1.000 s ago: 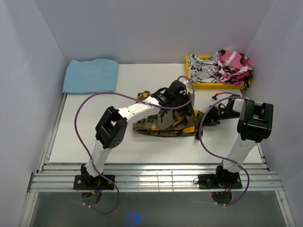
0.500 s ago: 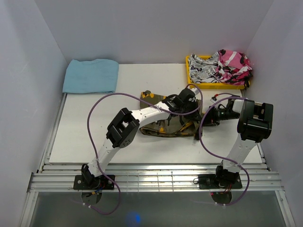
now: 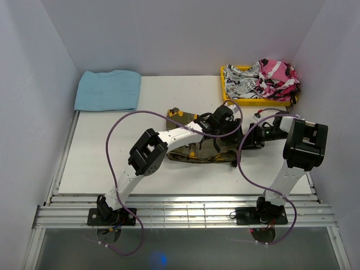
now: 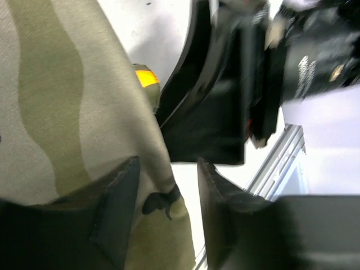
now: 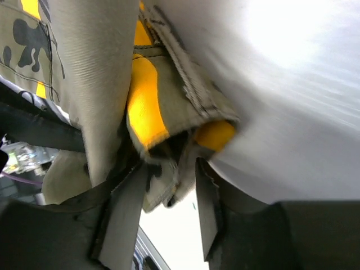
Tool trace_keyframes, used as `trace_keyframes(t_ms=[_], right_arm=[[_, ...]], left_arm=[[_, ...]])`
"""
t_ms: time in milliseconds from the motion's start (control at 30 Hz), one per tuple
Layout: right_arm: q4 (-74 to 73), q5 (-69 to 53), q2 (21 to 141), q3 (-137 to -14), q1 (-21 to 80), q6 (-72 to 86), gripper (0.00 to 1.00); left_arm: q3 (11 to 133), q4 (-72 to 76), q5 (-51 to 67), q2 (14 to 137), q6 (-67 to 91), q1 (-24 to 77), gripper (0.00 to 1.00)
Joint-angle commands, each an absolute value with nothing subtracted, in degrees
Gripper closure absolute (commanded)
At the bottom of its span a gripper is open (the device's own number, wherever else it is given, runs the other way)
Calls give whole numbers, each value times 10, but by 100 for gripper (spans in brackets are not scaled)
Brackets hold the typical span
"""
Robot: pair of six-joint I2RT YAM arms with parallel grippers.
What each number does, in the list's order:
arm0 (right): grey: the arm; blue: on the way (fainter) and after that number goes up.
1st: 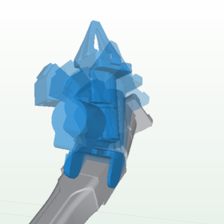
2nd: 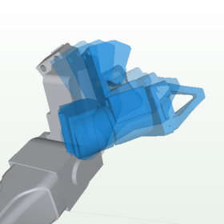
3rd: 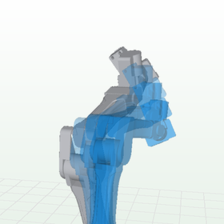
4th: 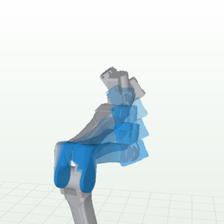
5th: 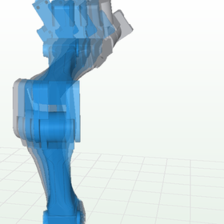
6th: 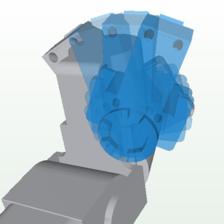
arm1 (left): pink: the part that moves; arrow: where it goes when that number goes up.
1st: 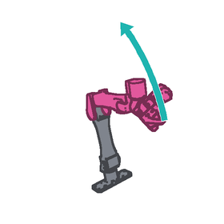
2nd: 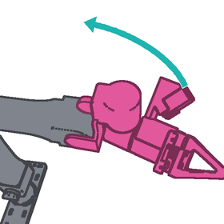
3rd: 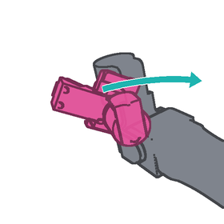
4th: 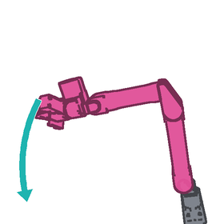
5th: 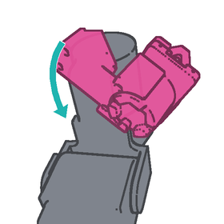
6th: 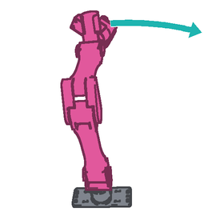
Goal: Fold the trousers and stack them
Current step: Fold the trousers
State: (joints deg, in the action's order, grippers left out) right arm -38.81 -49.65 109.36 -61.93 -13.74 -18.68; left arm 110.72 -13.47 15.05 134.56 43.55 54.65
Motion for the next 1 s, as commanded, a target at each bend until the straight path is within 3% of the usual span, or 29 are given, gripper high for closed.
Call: trace_keyframes(t_ms=[0,233,333,533,600,733,967], right_arm=[[-465,-466,1057,-679,-175,-234,53],[-585,-416,1013,-777,-212,-329,50],[-632,-466,1002,-830,-197,-332,39],[-611,-569,1009,-875,-85,-275,30],[-601,-590,1023,-874,-39,-257,30],[-598,-638,1056,-823,-4,-263,29],[-573,-565,1100,-688,-7,-306,28]], left_arm=[[1126,-133,165,1282,421,538,43],[1046,-178,207,1177,382,478,38],[976,-166,270,1098,336,432,32],[825,-77,576,980,294,272,13],[767,-62,605,948,298,223,15],[672,-39,698,924,293,178,30],[515,89,697,946,331,163,33]])
